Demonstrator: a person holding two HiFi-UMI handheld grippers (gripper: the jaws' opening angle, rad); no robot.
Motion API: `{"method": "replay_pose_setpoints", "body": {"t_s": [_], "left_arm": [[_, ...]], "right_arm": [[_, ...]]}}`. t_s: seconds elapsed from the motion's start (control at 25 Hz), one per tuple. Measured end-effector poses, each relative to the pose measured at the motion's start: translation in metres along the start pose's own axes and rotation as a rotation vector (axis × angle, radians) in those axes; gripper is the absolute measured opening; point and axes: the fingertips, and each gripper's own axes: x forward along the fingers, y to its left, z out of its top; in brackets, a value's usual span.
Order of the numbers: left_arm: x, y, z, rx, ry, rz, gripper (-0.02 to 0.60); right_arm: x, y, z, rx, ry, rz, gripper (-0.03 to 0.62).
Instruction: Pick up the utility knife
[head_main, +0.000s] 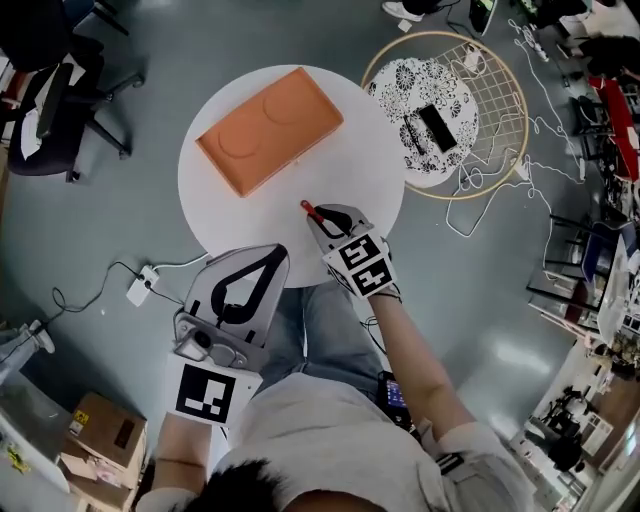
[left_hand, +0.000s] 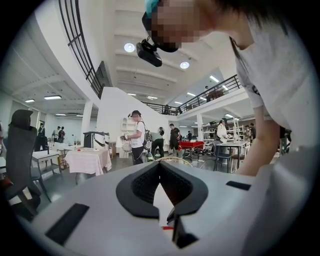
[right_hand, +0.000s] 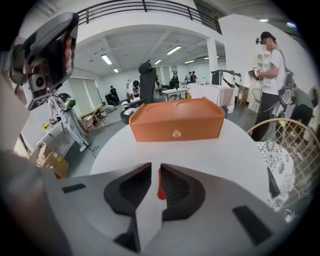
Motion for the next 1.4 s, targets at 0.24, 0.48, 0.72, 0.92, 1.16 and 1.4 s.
{"method": "replay_pose_setpoints", "body": {"t_s": [0.24, 0.48, 0.72, 0.92, 1.16, 1.4], "left_arm": [[-0.002, 0.002, -0.007, -0.016, 0.014, 0.004, 0.011], [-0.001, 0.003, -0.012, -0.021, 0.023, 0.0, 0.011], [-0.001, 0.006, -0.016, -0.031, 0.026, -0.003, 0.011], [0.001, 0.007, -0.018, -0.043, 0.027, 0.002, 0.011], [-0.001, 0.003, -0.017, -0.033, 0.035, 0.003, 0.01], [-0.009, 0.007, -0.015, -0.023, 0.033, 0.029, 0.011]], "right_arm": [[0.019, -0.004, -0.02, -0.017, 0.093, -0.003, 0.061], [0.028, -0.008, -0.031, -0.039, 0.164, -0.035, 0.08], [0.03, -0.007, -0.031, -0.116, 0.232, -0.054, 0.08], [0.032, -0.003, -0.031, -0.158, 0.268, -0.09, 0.063], [0.027, -0.005, -0.031, -0.102, 0.208, -0.118, 0.049], [0.007, 0.0, -0.001, -0.061, 0.091, -0.112, 0.048]]}}
